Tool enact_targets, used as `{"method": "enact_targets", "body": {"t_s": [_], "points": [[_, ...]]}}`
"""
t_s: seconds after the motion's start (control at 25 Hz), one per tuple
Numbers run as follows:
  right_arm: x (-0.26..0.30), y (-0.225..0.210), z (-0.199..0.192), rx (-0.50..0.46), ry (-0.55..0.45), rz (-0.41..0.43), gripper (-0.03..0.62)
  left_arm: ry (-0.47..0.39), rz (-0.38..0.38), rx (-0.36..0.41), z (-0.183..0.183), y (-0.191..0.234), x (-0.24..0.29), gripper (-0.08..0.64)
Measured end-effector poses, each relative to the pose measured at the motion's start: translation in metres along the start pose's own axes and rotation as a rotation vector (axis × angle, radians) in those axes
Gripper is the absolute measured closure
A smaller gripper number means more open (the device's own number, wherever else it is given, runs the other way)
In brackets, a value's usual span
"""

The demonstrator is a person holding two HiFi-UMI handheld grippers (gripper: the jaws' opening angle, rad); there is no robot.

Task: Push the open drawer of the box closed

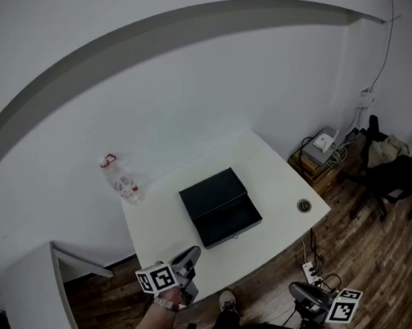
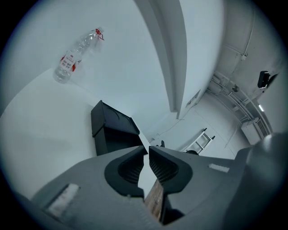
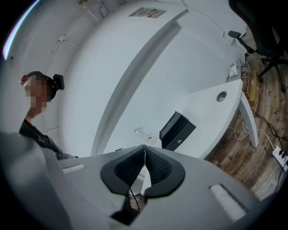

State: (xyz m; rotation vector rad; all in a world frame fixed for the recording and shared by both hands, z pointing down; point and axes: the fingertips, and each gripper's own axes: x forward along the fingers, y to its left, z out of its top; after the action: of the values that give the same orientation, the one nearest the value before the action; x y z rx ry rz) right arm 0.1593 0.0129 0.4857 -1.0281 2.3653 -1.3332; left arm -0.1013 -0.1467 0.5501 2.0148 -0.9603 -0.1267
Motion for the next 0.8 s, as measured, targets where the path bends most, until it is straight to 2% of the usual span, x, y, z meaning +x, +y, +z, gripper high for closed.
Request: {"method": "enact_targets", "body": {"t_s": [0.2,0.44,0.8], "points": [[0.014,-0.012,0.008,0.023,-0.031,-0.064,0.578,0.023,0.076,0.002,0.041,0.043,0.037,0.465],[0.031,-0.021,0.012,0.050,-0.059,-0.114,0.578,0.047,0.184,0.032,0.078,0.099,0.072,0.453],[0.065,-0.018,0.025,0.033,-0.046,-0.111,0.578,0.127,0.319,0.064,0.093,0.147,0.101,0.443]]}}
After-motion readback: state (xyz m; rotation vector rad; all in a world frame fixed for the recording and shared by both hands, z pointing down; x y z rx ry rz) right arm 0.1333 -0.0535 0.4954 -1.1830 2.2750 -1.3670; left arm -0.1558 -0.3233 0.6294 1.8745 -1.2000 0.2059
